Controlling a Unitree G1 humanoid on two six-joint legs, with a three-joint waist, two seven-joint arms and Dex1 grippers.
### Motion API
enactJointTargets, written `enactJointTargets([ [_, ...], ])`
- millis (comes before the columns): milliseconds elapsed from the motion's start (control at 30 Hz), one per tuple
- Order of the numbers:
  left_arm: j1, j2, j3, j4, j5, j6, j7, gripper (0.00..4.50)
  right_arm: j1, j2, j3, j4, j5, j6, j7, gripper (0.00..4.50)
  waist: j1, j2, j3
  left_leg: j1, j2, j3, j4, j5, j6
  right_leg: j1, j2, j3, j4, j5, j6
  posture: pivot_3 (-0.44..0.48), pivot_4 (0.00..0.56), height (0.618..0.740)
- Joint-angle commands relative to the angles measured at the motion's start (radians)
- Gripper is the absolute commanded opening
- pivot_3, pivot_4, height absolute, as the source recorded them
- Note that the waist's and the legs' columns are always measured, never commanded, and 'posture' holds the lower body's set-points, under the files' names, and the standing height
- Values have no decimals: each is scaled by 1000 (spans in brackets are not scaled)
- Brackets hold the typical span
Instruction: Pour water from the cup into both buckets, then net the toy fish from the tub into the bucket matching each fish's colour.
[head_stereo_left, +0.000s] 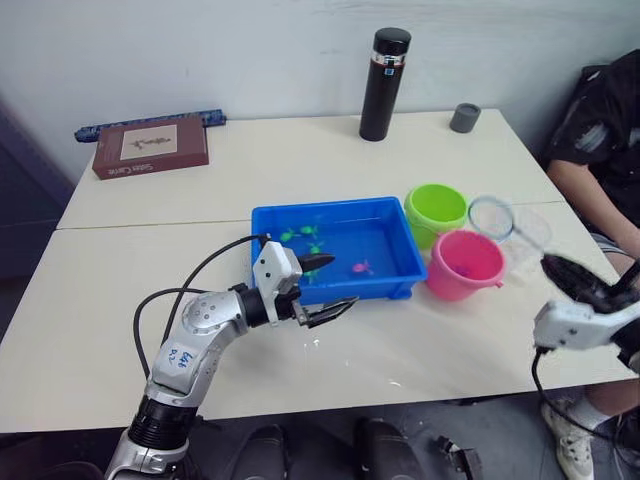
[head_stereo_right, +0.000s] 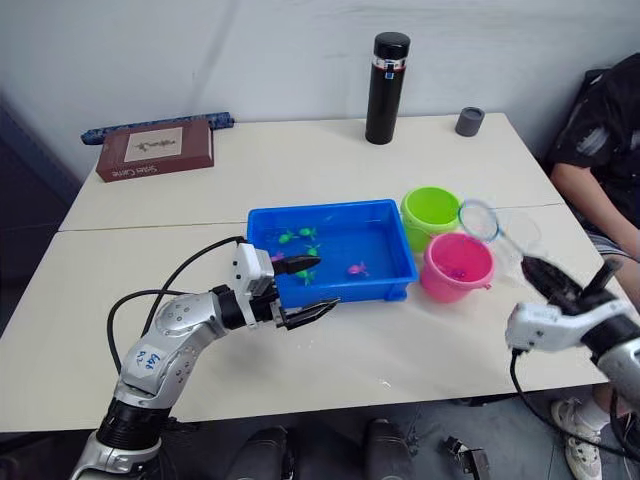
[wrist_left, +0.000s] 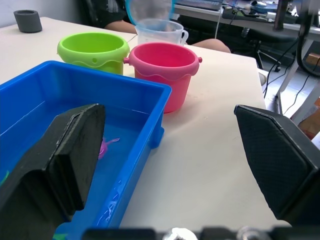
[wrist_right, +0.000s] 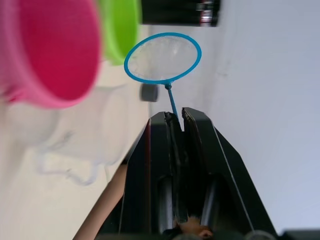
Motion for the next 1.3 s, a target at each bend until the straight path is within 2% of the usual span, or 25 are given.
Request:
enactJointTargets([
  [33, 19, -3, 16, -20, 8, -20, 35, 4445, -116, 32, 42, -137, 136, 136, 65, 0, 2, 0, 0, 0, 0, 0, 0, 0, 0, 0, 0, 0, 0, 0, 0, 0, 150, 740],
  [133, 41, -16, 37, -22, 19, -16, 90, 4445, -201, 89, 135, -228, 251, 311, 138, 0, 3, 0, 0, 0, 0, -1, 0, 0, 0, 0, 0, 0, 0, 0, 0, 0, 150, 740],
  [200, 61, -24, 54, -26, 32, -18, 136, 4445, -240, 149, 205, -294, 396, 513, 200, 0, 4, 0, 0, -1, 0, -2, 0, 0, 0, 0, 0, 0, 0, 0, 0, 0, 150, 740],
  [300, 92, -34, 65, -46, 45, -24, 180, 4445, -289, 192, 261, -337, 514, 696, 248, 0, 8, 0, 0, -2, 0, -4, 1, 0, 0, 0, -1, -1, 0, 0, 0, 0, 150, 740],
  [467, 166, -41, 80, -105, 60, -22, 244, 4445, -399, 200, 331, -281, 567, 806, 280, 0, 5, 0, 0, -2, 0, -6, 1, 0, 1, 0, -4, -1, 0, 0, 0, 0, 150, 740],
  [633, 219, -36, 88, -155, 66, -19, 271, 4445, -440, 151, 400, -173, 524, 702, 342, 0, 4, 0, 0, -1, 0, -5, 0, 0, 1, -1, -3, -2, 0, -1, -1, 0, 150, 740],
  [900, 268, -43, 90, -204, 71, -15, 303, 4445, -502, 48, 530, 152, 383, 239, 457, 0, 4, 0, 0, -2, -1, 0, 0, 0, 1, -1, -3, -2, 0, 0, -1, 0, 150, 740],
  [1100, 272, -47, 89, -211, 70, -13, 316, 4445, -605, 55, 588, 360, 332, 38, 480, 0, 1, 0, 0, -2, 0, 0, 0, 0, 1, -2, -2, -2, 0, 0, -1, 0, 150, 740],
  [1300, 270, -45, 89, -212, 70, -12, 316, 4445, -649, 72, 612, 439, 317, -46, 491, 0, 3, 0, 0, -2, 0, 0, 0, 0, 1, -2, -2, -2, 0, 0, 0, 0, 150, 740],
])
